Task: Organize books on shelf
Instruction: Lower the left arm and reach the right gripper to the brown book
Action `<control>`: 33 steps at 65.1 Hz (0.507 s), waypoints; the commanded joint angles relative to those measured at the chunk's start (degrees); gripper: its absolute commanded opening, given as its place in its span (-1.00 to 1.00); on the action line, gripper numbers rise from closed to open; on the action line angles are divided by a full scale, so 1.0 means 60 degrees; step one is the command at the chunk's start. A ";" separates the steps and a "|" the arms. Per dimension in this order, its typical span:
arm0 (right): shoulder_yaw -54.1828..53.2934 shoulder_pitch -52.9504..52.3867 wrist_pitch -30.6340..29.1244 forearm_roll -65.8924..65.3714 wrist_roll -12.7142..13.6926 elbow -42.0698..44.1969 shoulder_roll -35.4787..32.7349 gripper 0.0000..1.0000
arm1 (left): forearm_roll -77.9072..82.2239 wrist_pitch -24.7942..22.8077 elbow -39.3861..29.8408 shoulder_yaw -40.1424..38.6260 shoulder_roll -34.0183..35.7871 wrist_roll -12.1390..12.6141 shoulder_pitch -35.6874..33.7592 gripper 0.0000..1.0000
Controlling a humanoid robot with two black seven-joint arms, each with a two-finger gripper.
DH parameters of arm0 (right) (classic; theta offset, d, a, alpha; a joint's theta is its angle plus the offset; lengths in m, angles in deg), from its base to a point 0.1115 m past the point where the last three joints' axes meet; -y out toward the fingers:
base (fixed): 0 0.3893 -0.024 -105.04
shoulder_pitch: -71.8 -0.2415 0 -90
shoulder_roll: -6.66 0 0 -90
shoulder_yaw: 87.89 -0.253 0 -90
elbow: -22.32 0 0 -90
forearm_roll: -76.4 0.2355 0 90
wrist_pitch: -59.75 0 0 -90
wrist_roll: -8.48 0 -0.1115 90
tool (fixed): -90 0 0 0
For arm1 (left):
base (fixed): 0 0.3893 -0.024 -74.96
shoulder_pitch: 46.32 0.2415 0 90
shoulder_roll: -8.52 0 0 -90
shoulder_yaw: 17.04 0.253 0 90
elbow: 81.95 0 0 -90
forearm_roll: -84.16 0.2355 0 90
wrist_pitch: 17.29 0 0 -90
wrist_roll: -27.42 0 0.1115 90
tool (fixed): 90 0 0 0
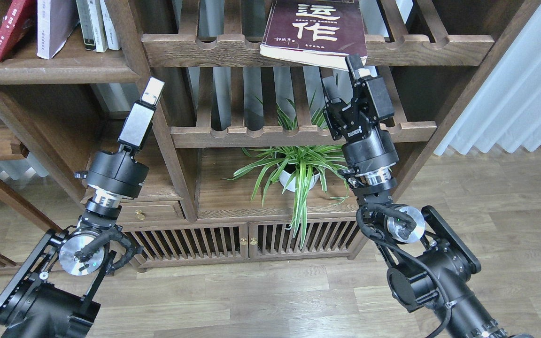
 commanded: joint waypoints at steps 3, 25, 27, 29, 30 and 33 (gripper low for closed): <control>0.0049 -0.0309 0.0435 -0.0078 0.0001 0.0307 0.0000 0.81 | -0.0005 0.0002 0.0003 0.0002 0.0000 0.0002 -0.0009 0.71; 0.0063 -0.1188 0.0640 -0.0093 0.0001 0.0966 0.0000 0.81 | 0.0010 0.0002 0.0033 0.0002 0.0000 0.0002 -0.0083 0.71; 0.0048 -0.1218 0.0684 -0.0093 0.0001 0.0981 0.0000 0.81 | 0.0010 0.0002 0.0047 0.0002 0.0000 0.0002 -0.0083 0.71; 0.0048 -0.1232 0.0713 -0.0093 0.0001 0.0981 0.0000 0.80 | 0.0010 0.0002 0.0047 0.0002 0.0000 0.0002 -0.0083 0.71; 0.0048 -0.1247 0.0728 -0.0093 0.0001 0.0981 0.0000 0.80 | 0.0010 0.0002 0.0047 0.0002 0.0000 0.0002 -0.0083 0.71; 0.0048 -0.1291 0.0772 -0.0093 0.0001 0.0981 0.0000 0.80 | 0.0010 0.0002 0.0047 0.0017 0.0000 0.0002 -0.0083 0.71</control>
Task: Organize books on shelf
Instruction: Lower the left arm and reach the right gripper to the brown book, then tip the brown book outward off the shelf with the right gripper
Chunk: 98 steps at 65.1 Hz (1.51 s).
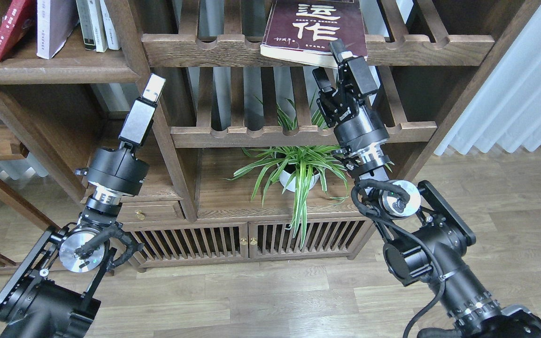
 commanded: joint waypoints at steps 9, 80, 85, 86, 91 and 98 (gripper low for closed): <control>-0.0087 -0.0408 0.0526 -0.0016 0.0001 0.0122 -0.0117 0.74 | 0.0000 0.0001 0.0008 0.0026 0.0000 -0.0001 -0.0004 0.71; -0.0380 -0.0204 -0.1357 0.0159 -0.0058 0.0239 -0.0102 -0.93 | -0.0146 0.0001 0.0111 -0.0003 0.0000 -0.0103 0.0026 0.70; -0.0336 0.0075 -0.1357 0.0335 0.0015 0.0180 -0.0102 -0.94 | -0.0146 0.0001 0.0067 0.0011 0.0000 -0.0074 0.0026 0.70; -0.0322 0.0104 -0.1357 0.0350 0.0015 0.0166 -0.0102 -0.94 | -0.0146 0.0001 0.0067 -0.0003 0.0000 -0.0074 0.0026 0.70; -0.0234 0.0324 -0.1357 0.0438 0.0045 0.0093 -0.0117 -0.95 | -0.0161 0.0001 0.0066 0.0011 0.0000 -0.0074 0.0026 0.70; -0.0204 0.0704 -0.1357 0.0452 0.0059 -0.0185 -0.0176 -0.95 | -0.0219 0.0001 0.0008 0.0114 0.0000 -0.0059 0.0099 0.73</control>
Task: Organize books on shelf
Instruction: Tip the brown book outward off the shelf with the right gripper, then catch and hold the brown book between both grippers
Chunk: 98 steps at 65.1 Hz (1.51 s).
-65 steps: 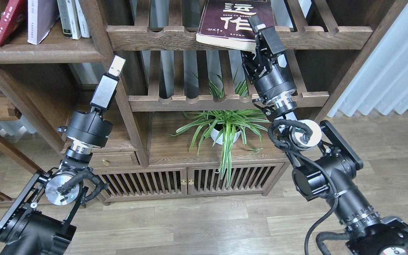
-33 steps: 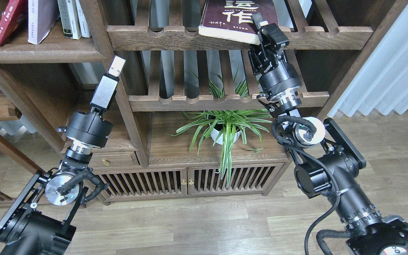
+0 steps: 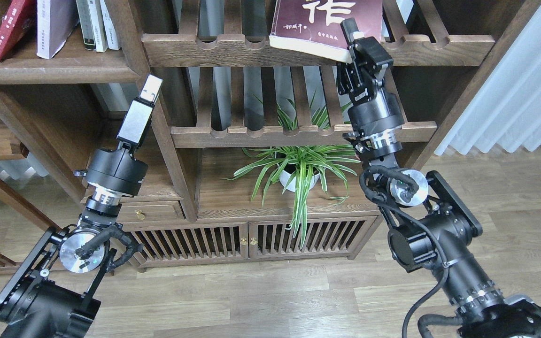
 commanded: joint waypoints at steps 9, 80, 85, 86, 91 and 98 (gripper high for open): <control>0.0044 0.0804 -0.0008 0.0050 0.0019 -0.0649 -0.0160 -0.96 | -0.0569 -0.0001 -0.0069 0.0506 0.0000 0.0023 0.0072 0.79; 0.1464 0.2664 -0.0008 0.0196 -0.0084 -0.3271 -0.0263 -0.96 | -0.7278 0.2029 -0.0127 0.2527 0.2636 0.2747 -0.2814 0.70; 0.1654 0.2650 -0.0008 0.0196 -0.0084 -0.3286 -0.0277 -0.96 | -0.7995 0.2044 -0.0127 0.2674 0.2914 0.2835 -0.3062 0.68; 0.1684 0.2650 -0.0008 0.0196 -0.0084 -0.3300 -0.0263 -0.96 | -0.8142 0.2058 -0.0127 0.2718 0.2973 0.2864 -0.3164 0.68; 0.1859 0.2606 -0.0008 0.0196 -0.0084 -0.3300 -0.0263 -0.96 | -0.8654 0.2132 -0.0127 0.2893 0.3149 0.2967 -0.3472 0.68; 0.2006 0.2591 -0.0008 0.0196 -0.0084 -0.3300 -0.0263 -0.96 | -0.9051 0.2293 -0.0127 0.3084 0.3237 0.3099 -0.3809 0.68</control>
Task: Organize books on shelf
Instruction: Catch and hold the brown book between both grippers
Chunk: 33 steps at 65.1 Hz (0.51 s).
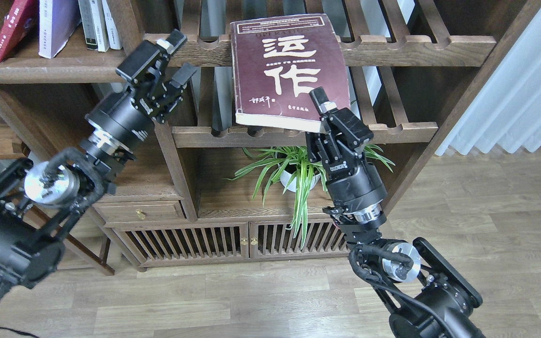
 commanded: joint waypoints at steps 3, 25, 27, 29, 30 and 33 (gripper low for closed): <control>0.0187 -0.0026 0.0001 0.0000 -0.0005 -0.0005 0.0015 -0.96 | -0.0592 0.0247 0.0014 0.0280 0.0140 0.0198 -0.0446 0.68; 0.0275 -0.0275 0.0001 0.0191 -0.0049 0.0010 0.0117 -0.95 | -0.1471 0.1096 0.0000 0.0368 0.0535 0.1458 -0.0476 0.68; 0.0275 -0.0289 0.0001 0.0191 -0.0049 0.0010 0.0117 -0.95 | -0.1471 0.1155 -0.0001 0.0368 0.0550 0.1516 -0.0505 0.67; 0.0275 -0.0289 0.0001 0.0191 -0.0049 0.0024 0.0117 -0.95 | -0.1486 0.1184 0.0014 0.0368 0.0550 0.1575 -0.0549 0.67; 0.0275 -0.0289 0.0001 0.0191 -0.0049 0.0010 0.0117 -0.95 | -0.1486 0.1185 0.0014 0.0354 0.0550 0.1590 -0.0564 0.67; 0.0289 -0.0275 0.0001 0.0191 -0.0034 0.0010 0.0117 -0.95 | -0.1515 0.1199 0.0000 0.0354 0.0521 0.1634 -0.0622 0.67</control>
